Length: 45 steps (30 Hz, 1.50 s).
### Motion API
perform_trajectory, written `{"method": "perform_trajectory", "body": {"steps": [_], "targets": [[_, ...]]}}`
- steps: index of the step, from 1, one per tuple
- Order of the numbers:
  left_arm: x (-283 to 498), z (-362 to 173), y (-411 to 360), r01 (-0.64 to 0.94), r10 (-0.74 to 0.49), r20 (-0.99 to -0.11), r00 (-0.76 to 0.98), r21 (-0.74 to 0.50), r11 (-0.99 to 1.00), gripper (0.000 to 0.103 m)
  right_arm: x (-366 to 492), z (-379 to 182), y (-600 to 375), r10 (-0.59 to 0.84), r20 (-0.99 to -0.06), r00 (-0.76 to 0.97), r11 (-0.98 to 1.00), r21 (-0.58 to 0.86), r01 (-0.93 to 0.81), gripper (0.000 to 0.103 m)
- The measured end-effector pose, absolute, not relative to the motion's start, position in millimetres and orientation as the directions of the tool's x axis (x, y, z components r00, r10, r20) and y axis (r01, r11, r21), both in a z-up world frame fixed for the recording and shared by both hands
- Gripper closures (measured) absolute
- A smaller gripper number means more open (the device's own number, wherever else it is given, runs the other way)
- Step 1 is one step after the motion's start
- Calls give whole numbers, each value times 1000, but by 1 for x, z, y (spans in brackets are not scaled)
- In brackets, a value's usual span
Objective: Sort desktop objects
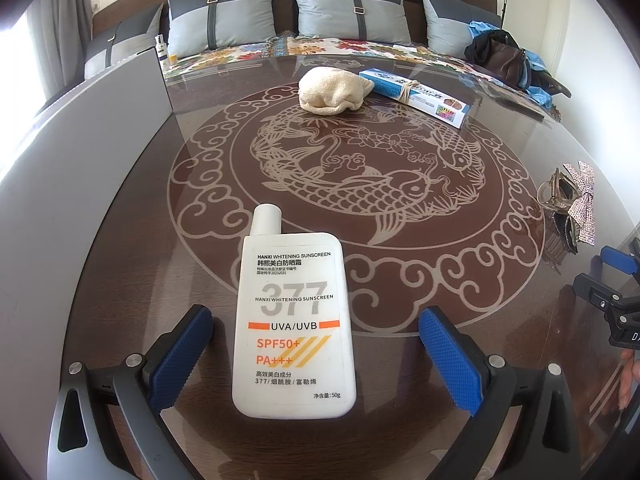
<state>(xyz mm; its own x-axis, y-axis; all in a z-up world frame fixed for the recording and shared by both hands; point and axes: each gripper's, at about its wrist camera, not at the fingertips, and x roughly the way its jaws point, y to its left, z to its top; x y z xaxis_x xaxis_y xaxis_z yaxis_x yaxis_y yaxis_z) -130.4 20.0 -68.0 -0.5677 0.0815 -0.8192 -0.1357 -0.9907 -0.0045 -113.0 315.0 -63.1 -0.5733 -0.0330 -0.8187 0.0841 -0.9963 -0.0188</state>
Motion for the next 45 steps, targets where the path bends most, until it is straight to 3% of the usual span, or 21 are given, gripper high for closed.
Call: {"method": "perform_trajectory", "body": {"steps": [17,22,26,27,28,29,30,31,33,40,45], "targets": [[-130,-68,20,-135,81,-819,-568,-5,-991,0,-113,-63,314,-49,-824,-565,-995,-6,95,0],[-130,-68,20,-136,81,-820,-567,-4,-991,0,-131,-52,319,-158,-836,-526,-987,153,53,0],[-136,-65,18,-174,98,-861,-499,-11,-985,0,-175,-45,308,-130,-857,-499,-984,174,-43,0],[-137,-64,16,-167,101,-868,-487,-20,-986,1,-186,-47,306,-133,-873,-469,-981,183,-64,0],[-138,-62,13,-157,104,-867,-487,-31,-987,11,-195,-50,305,-143,-886,-440,-977,197,-77,1],[-137,-59,9,-147,100,-862,-498,-29,-989,21,-200,-49,303,-130,-891,-436,-979,186,-88,3],[-136,-57,5,-141,93,-857,-507,-24,-990,39,-201,-47,301,-104,-891,-443,-983,161,-91,27],[-134,-55,0,-144,105,-853,-511,-36,-989,52,-201,-45,299,-98,-893,-438,-985,149,-84,43],[-130,-54,-9,-156,147,-848,-510,-77,-985,52,-196,-43,299,-115,-897,-428,-986,157,-64,54],[-92,-45,-28,-140,204,-802,-561,-151,-979,52,-149,-18,295,-148,-882,-446,-989,125,81,55],[-72,-6,-45,-108,255,-737,-626,-241,-964,52,-129,2,272,-159,-881,-446,-981,89,174,55]]}}
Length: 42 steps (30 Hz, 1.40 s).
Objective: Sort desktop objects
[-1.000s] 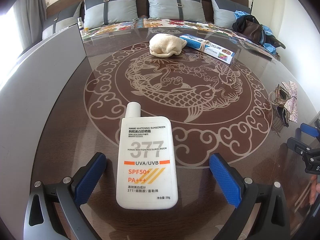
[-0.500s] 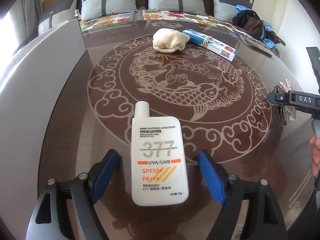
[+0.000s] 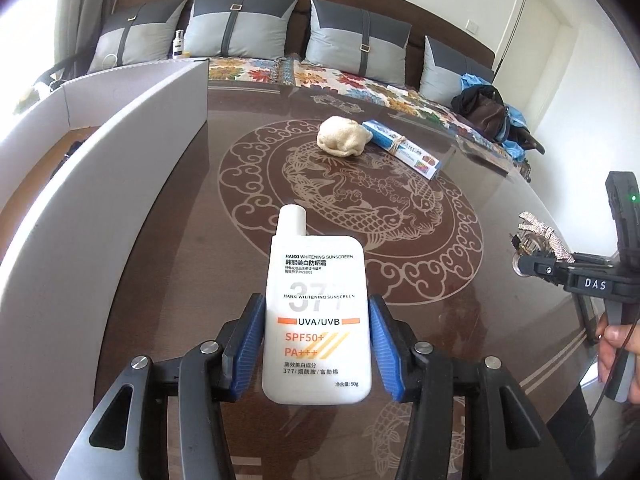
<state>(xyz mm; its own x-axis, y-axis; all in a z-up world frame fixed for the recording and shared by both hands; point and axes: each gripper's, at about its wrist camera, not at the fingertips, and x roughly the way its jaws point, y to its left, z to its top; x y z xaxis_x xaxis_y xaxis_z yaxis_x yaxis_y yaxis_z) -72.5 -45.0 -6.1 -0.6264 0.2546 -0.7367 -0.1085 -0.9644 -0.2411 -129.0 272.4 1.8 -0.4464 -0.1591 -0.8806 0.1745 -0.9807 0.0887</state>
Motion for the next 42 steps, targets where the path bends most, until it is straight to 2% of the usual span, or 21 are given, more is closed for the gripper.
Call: {"method": "perform_trajectory", "body": {"steps": [6,11,16,22,23,24,25,29,33,38,42], "targets": [[-57,71,-113,-56,244,-627,-740,-303,-951,52,-131,51,185,-261,-828,-497,-936,90,341,55],[-54,102,-208,92,109,-628,-771,-279,-956,52,-133,98,69,-440,-758,-482,-842,161,515,55],[-51,83,-286,238,-17,-710,-704,-213,-947,52,-127,112,-55,-580,-728,-364,-713,238,660,55],[-50,27,-322,350,-29,-823,-567,-210,-913,52,-133,70,-152,-550,-803,-228,-671,263,693,54],[-48,19,-326,368,-24,-835,-550,-216,-905,52,-137,61,-160,-541,-816,-201,-678,282,679,52],[-45,13,-330,382,-19,-843,-538,-224,-897,52,-141,54,-164,-527,-828,-192,-695,290,658,42],[-43,9,-333,397,-17,-847,-532,-231,-888,52,-143,50,-163,-525,-829,-194,-709,299,639,34],[-35,8,-335,430,-27,-835,-549,-255,-866,45,-147,69,-138,-592,-766,-252,-717,356,600,20],[-26,20,-319,410,-39,-809,-587,-255,-876,42,-147,86,-84,-575,-717,-394,-763,297,574,6],[-23,44,-267,295,9,-759,-651,-264,-918,42,-145,45,22,-368,-748,-552,-883,96,459,3],[-22,63,-195,125,103,-718,-689,-257,-958,42,-138,-19,126,-157,-825,-544,-955,-14,298,3]]}}
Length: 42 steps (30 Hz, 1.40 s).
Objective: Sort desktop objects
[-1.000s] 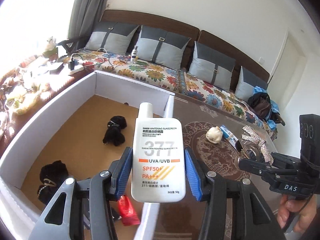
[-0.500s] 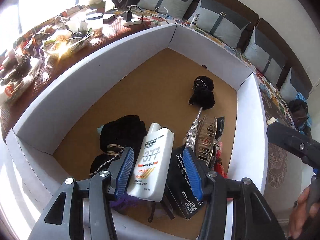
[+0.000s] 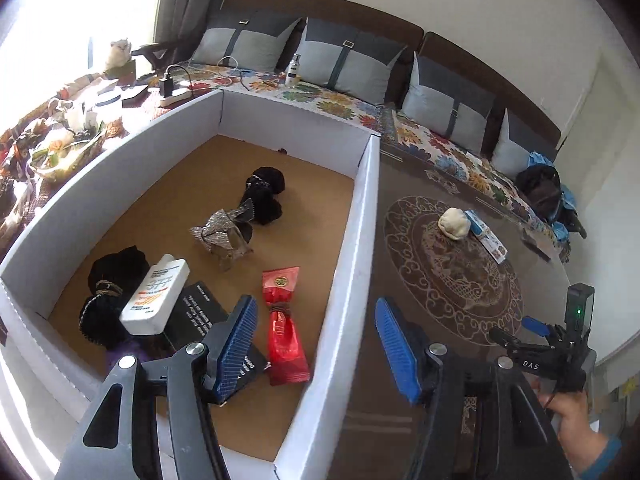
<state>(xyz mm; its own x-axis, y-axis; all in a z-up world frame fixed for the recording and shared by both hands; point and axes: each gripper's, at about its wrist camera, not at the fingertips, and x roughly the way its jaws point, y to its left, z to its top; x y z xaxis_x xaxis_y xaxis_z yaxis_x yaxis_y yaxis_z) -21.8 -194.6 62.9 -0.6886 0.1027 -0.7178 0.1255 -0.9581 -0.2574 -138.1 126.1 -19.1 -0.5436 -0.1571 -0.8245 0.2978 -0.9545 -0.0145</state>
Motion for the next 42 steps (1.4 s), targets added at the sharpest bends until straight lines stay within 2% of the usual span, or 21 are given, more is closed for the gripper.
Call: {"method": "perform_trajectory", "body": {"steps": [2,4,5,10,14,17,21,28,42], "targets": [[-23,68,-153,33,160,-705,-691,-252,-967,36,-131,-42,179,-83,-845,-528,-978,-33,208,3],[-27,64,-112,-47,222,-707,-671,-258,-965,17,-122,-55,224,-44,-856,-515,-991,-28,131,3],[-30,58,-92,-80,247,-711,-658,-260,-962,15,-118,-59,242,-32,-859,-511,-995,-23,101,3],[-62,-7,-10,-184,290,-794,-534,-225,-957,15,-106,-62,284,-18,-849,-528,-999,-8,46,0],[-87,-55,23,-188,228,-854,-467,-156,-970,16,-104,-62,282,-28,-826,-562,-997,-17,75,0],[-97,-58,37,-196,193,-846,-497,-108,-975,14,-105,-62,280,-28,-824,-566,-997,-18,75,0],[-116,-65,54,-238,120,-855,-505,4,-971,0,-104,-63,279,-30,-822,-568,-997,-17,76,0],[-118,-65,51,-232,138,-820,-555,-7,-973,0,-104,-63,280,-30,-822,-569,-997,-16,76,0],[-119,-66,53,-225,132,-818,-560,-3,-974,0,-104,-63,279,-30,-821,-570,-997,-17,76,0]]}}
